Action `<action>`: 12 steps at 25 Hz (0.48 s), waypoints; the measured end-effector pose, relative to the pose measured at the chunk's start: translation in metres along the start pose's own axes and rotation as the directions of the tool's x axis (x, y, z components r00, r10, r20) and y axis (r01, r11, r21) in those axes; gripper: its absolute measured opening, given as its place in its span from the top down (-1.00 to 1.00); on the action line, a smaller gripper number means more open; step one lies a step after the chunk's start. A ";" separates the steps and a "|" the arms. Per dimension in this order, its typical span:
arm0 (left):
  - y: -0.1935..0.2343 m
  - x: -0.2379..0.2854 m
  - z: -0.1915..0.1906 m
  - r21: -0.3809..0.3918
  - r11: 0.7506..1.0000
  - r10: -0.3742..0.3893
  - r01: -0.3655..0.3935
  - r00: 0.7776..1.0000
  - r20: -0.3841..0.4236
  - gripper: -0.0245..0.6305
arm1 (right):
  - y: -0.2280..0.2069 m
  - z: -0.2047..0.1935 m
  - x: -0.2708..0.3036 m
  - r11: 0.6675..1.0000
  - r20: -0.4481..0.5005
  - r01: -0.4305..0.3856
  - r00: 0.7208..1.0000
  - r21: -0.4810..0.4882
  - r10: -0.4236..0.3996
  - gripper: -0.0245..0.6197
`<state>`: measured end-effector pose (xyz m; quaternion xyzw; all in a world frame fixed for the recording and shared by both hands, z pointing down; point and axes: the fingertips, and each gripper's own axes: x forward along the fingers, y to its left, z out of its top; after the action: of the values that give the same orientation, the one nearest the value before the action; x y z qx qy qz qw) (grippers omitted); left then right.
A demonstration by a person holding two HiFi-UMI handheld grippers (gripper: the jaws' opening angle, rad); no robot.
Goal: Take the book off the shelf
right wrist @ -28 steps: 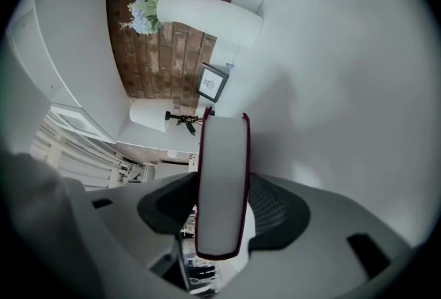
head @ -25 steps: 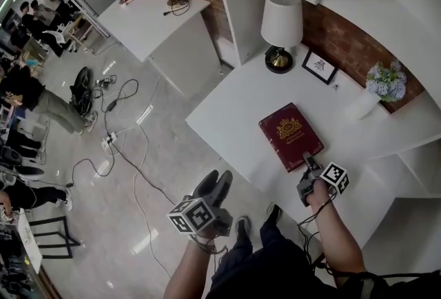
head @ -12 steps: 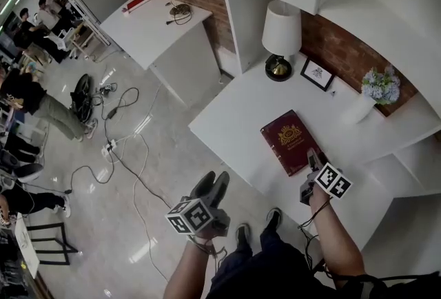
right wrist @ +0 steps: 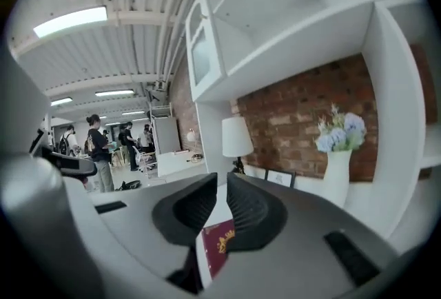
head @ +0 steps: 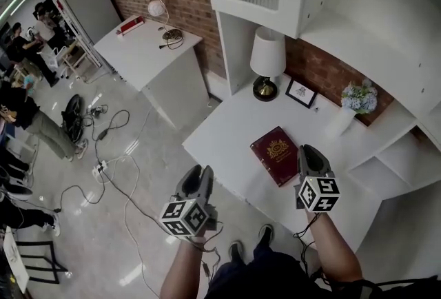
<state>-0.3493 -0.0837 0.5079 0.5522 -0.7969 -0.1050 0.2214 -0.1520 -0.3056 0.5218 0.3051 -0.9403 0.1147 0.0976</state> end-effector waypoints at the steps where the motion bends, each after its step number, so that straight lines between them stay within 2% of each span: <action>1: -0.003 -0.002 0.010 0.035 0.999 0.000 0.000 1.000 0.024 0.57 | 0.007 0.013 -0.005 0.999 0.025 -0.008 1.000 -0.031 0.008 0.80; 5: -0.016 -0.012 0.045 0.146 0.989 -0.007 -0.009 0.994 0.110 0.68 | 0.033 0.062 -0.025 0.991 0.129 -0.031 0.991 -0.131 0.048 0.84; 12: -0.045 -0.038 0.106 0.306 0.951 -0.034 -0.044 0.969 0.245 0.70 | 0.063 0.130 -0.058 0.973 0.284 -0.025 0.954 -0.230 0.092 0.85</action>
<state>-0.3502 -0.0736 0.3872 0.5604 -0.8263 -0.0463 0.0315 -0.1578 -0.2601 0.3734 0.2776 -0.9599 -0.0357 -0.0126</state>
